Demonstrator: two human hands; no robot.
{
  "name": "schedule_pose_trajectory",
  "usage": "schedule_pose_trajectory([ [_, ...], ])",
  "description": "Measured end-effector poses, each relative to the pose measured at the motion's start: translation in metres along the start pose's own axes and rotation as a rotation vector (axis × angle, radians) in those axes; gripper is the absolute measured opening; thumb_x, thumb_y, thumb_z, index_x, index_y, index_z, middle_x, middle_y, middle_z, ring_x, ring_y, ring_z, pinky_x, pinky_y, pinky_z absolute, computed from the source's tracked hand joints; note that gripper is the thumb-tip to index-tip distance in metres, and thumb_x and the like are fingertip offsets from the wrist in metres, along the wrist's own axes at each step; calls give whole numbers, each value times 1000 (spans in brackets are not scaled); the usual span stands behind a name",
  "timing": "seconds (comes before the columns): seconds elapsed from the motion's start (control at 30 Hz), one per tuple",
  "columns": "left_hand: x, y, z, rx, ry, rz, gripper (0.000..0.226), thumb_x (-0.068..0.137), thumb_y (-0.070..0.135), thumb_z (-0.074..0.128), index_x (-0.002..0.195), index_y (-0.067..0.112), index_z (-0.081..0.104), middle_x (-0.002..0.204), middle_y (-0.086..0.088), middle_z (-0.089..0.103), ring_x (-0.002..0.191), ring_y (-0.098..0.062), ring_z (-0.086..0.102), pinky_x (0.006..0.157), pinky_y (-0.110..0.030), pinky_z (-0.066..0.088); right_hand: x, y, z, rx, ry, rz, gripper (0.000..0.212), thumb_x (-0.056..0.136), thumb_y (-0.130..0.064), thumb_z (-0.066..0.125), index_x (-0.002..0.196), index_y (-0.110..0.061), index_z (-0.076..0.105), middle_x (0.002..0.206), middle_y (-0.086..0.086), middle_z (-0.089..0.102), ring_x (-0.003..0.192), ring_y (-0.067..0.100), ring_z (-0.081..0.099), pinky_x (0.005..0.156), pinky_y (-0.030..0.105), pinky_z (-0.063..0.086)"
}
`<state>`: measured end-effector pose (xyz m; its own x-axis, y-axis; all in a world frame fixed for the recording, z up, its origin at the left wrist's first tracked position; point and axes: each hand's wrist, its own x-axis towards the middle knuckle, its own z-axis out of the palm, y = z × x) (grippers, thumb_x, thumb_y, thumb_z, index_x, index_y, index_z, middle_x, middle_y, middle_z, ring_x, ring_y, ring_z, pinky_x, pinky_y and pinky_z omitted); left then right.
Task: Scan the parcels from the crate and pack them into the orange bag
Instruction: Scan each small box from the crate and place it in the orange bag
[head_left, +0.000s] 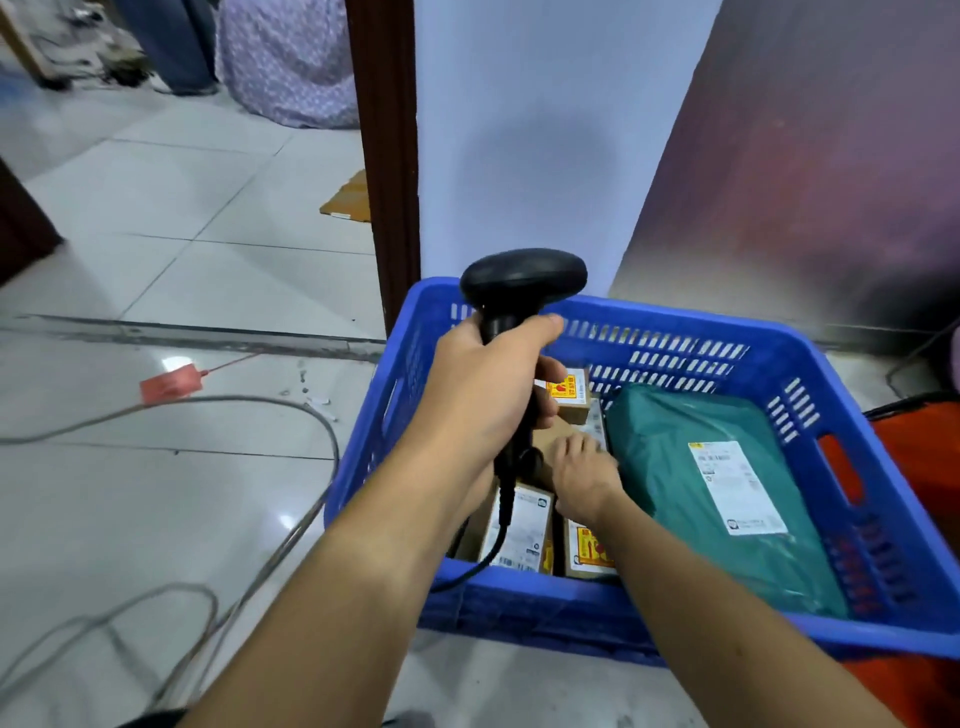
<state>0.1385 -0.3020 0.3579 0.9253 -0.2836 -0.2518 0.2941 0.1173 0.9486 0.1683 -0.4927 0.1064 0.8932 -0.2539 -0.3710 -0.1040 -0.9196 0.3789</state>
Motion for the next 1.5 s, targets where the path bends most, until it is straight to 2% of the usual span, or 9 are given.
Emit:
schedule_pose_trajectory([
  [0.1, -4, 0, 5, 18, -63, -8, 14, 97, 28, 68, 105, 17, 66, 71, -1, 67, 60, -19, 58, 61, -31, 52, 6, -2, 0, -34, 22, 63, 60, 98, -28, 51, 146, 3, 32, 137, 26, 46, 124, 38, 49, 84, 43, 54],
  [0.23, -7, 1, 8, 31, -79, -16, 14, 97, 27, 68, 106, 18, 66, 74, -2, 67, 60, -18, 57, 58, -29, 51, 17, 4, 10, 91, 48, 96, 77, 84, -52, 62, 146, -12, 42, 133, 19, 51, 119, 35, 51, 93, 44, 50],
  [0.43, -4, 2, 4, 20, -64, -19, 12, 97, 27, 69, 105, 18, 65, 72, -1, 68, 57, -16, 57, 56, -27, 53, 3, 16, -2, 353, -35, 205, 107, 78, -72, 65, 153, -9, 21, 136, 18, 40, 125, 38, 49, 104, 48, 43],
  [0.6, -2, 3, 0, 30, -31, 1, 14, 95, 26, 69, 101, 14, 67, 74, -4, 69, 59, -18, 57, 64, -35, 52, -20, 32, -29, 907, -126, 199, 84, 94, -54, 59, 160, -22, 18, 141, 19, 37, 120, 39, 55, 91, 38, 46],
  [0.8, -17, 1, 13, 37, -94, -30, 13, 93, 17, 69, 95, 5, 68, 72, -10, 73, 52, -20, 54, 52, -28, 49, -79, 92, -61, 1244, -149, 206, 59, 92, -56, 64, 134, -15, 54, 113, 4, 66, 90, 16, 64, 67, 29, 47],
  [0.93, -28, -6, 21, 23, -103, -52, 13, 95, 14, 69, 97, 2, 71, 81, -18, 76, 70, -24, 63, 57, -30, 58, -138, 134, -89, 1597, -142, 253, 43, 94, -55, 62, 119, -20, 68, 101, 6, 75, 91, 19, 69, 84, 38, 57],
  [1.07, -37, -16, 33, 56, -182, -85, 18, 98, 21, 69, 105, 5, 73, 96, -13, 80, 95, -24, 77, 75, -36, 66, -202, 157, -99, 2050, -151, 293, 43, 95, -54, 60, 125, -24, 69, 109, 8, 79, 103, 26, 70, 82, 42, 58],
  [1.23, -55, -37, 54, 73, -186, -105, 11, 95, 23, 72, 99, 12, 74, 97, -4, 79, 88, -19, 78, 68, -33, 65, -259, 157, -96, 2451, -209, 122, 48, 99, -48, 49, 135, -22, 66, 132, 14, 70, 129, 39, 60, 102, 54, 48],
  [1.5, -72, -67, 66, 149, -147, -53, 13, 94, 26, 74, 105, 19, 73, 97, 1, 81, 90, -17, 77, 74, -35, 63, -258, 135, -93, 2024, -121, -28, 53, 96, -63, 48, 131, -27, 65, 118, 11, 76, 110, 31, 73, 90, 53, 59],
])
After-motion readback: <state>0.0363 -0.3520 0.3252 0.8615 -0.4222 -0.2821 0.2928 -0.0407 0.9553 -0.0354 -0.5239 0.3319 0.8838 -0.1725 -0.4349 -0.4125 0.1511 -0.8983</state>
